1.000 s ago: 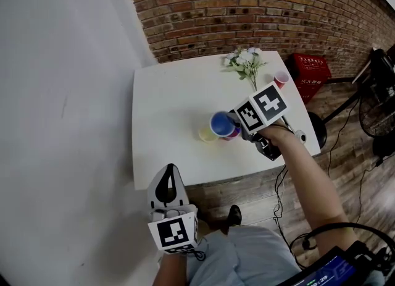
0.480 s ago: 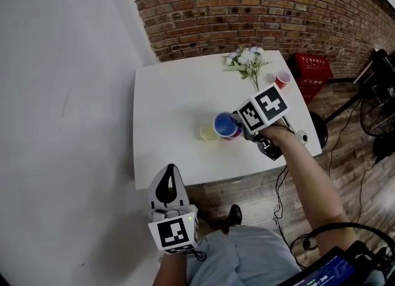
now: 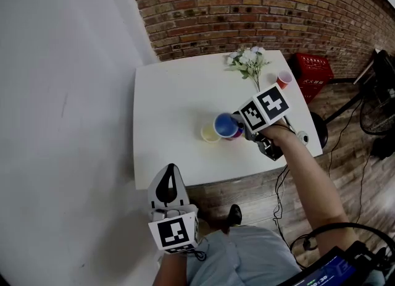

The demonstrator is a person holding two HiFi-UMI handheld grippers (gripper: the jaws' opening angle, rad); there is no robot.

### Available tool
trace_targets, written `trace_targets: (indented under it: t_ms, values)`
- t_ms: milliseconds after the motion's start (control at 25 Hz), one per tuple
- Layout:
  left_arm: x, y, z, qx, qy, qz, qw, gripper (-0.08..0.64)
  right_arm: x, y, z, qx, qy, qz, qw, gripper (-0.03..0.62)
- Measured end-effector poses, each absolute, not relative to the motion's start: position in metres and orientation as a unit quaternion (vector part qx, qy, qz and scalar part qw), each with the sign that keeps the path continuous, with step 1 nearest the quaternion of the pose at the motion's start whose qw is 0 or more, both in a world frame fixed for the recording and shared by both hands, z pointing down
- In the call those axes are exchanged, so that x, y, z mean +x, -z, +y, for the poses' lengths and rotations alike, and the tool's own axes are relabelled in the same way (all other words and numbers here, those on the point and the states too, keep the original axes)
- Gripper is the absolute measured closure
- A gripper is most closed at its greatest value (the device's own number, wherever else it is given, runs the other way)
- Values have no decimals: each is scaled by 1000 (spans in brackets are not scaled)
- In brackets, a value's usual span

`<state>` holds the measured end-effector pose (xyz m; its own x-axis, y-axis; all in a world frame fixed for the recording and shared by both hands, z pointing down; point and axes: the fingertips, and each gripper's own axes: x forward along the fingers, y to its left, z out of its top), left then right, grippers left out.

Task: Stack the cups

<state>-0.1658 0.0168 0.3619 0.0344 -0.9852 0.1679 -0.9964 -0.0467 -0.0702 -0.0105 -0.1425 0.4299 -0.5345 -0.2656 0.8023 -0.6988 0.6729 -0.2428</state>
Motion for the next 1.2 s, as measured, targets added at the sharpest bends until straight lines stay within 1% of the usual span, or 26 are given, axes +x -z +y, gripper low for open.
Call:
trace_targets:
  t_ms: [840, 1080, 1200]
  values:
    - [-168, -367, 14, 715, -88, -692, 41, 551, -9, -439, -146, 288, -283, -827, 391, 566]
    - [-168, -368, 13, 715, -89, -692, 41, 551, -12, -438, -147, 287, -275, -831, 388, 554]
    - [-168, -368, 13, 715, -89, -692, 41, 551, -12, -437, -147, 285, -278, -832, 387, 566]
